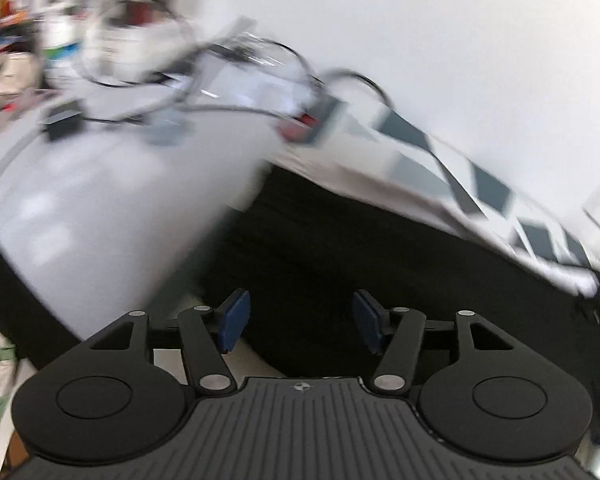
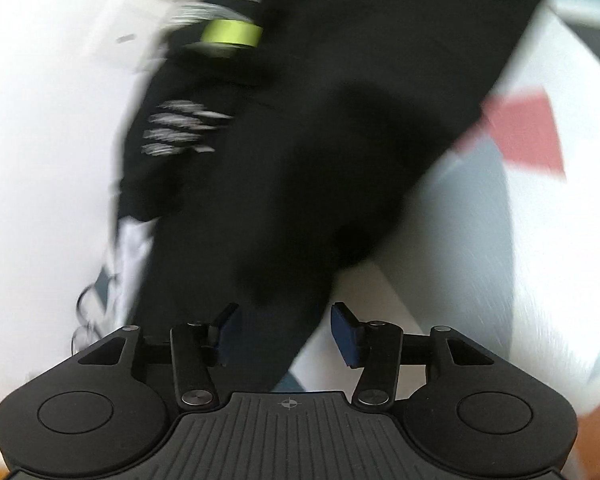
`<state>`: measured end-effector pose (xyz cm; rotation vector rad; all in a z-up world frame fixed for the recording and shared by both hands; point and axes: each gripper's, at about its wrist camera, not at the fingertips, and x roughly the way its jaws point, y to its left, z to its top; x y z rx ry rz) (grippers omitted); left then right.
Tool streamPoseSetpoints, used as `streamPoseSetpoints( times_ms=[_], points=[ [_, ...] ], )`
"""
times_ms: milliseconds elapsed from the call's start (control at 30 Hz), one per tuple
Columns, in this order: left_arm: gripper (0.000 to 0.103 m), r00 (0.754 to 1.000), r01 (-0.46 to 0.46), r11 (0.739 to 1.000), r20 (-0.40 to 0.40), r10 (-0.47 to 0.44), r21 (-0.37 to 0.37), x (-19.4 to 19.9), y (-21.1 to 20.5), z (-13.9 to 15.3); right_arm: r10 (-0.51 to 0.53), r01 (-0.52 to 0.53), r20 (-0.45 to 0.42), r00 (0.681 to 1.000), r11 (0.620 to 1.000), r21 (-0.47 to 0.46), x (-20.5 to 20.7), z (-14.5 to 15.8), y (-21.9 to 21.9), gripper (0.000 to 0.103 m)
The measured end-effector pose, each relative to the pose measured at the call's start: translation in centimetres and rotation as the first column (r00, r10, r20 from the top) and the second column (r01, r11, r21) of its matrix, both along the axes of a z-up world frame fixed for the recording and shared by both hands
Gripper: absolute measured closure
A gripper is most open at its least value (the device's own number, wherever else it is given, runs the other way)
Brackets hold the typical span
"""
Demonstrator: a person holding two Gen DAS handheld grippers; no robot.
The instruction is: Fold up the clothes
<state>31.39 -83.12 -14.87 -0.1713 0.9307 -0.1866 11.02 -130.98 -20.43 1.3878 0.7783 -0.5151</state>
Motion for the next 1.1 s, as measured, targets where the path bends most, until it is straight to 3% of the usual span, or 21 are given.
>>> streamPoseSetpoints(
  times_ms=[100,200,267,333,367,400,433,600,700,833,900,967,1100],
  points=[
    [0.044,0.988,0.093,0.992,-0.115,-0.102,-0.083,0.0,-2.4,-1.9,-0.13,0.129,0.028,0.991,0.991,0.027,-1.2,-1.4,-0.6,0.062],
    [0.042,0.949,0.073,0.972,-0.284,-0.136,-0.224,0.2,-3.7,-4.3,-0.152,0.152,0.057,0.987,0.988,0.017,-1.2,-2.2,-1.4,0.063],
    [0.037,0.929,0.047,0.96,-0.341,-0.144,-0.276,0.2,-4.1,-5.2,-0.143,0.142,0.079,0.987,0.99,0.015,-0.6,-2.5,-1.6,0.063],
    [0.031,0.932,0.037,0.956,-0.335,-0.139,-0.292,0.3,-4.2,-5.3,-0.127,0.128,0.091,0.988,0.992,-0.008,0.2,-2.7,-1.5,0.063],
    [0.031,0.931,0.018,0.953,-0.344,-0.127,-0.304,0.6,-4.0,-5.3,-0.118,0.121,0.094,0.988,0.992,-0.023,0.6,-2.7,-1.4,0.069],
    [0.031,0.928,-0.008,0.949,-0.355,-0.11,-0.314,0.9,-3.7,-5.3,-0.108,0.112,0.092,0.99,0.993,-0.036,0.9,-2.7,-1.4,0.093],
    [0.031,0.926,-0.029,0.947,-0.366,-0.095,-0.321,1.3,-3.4,-5.4,-0.098,0.102,0.084,0.992,0.994,-0.043,0.7,-2.5,-1.3,0.096],
    [0.031,0.935,-0.085,0.971,-0.354,0.001,-0.222,1.4,-2.1,-4.8,-0.072,0.092,0.137,0.988,0.986,-0.142,-2.9,1.5,-0.5,0.098],
    [0.031,0.93,-0.095,0.979,-0.367,0.022,-0.183,1.0,-1.2,-5.0,-0.054,0.062,0.067,0.996,0.989,-0.132,-4.9,2.0,-0.1,0.098],
    [0.031,0.928,-0.129,0.983,-0.366,0.072,-0.133,0.0,-0.2,-4.7,-0.054,0.047,-0.065,0.996,0.994,-0.1,-7.6,0.5,0.6,0.097],
    [0.031,0.923,-0.148,0.981,-0.375,0.09,-0.128,-0.2,0.2,-4.7,-0.056,0.043,-0.141,0.988,0.995,-0.091,-8.4,0.1,1.0,0.079],
    [0.031,0.918,-0.164,0.978,-0.384,0.102,-0.131,-0.4,0.5,-4.8,-0.045,0.017,-0.18,0.983,0.988,-0.153,-8.3,1.5,1.5,0.069],
    [0.031,0.913,-0.222,0.963,-0.381,0.15,-0.152,-0.3,1.7,-4.7,0.02,-0.063,-0.141,0.99,0.951,-0.303,-7.7,5.6,2.5,0.066]
  ],
)
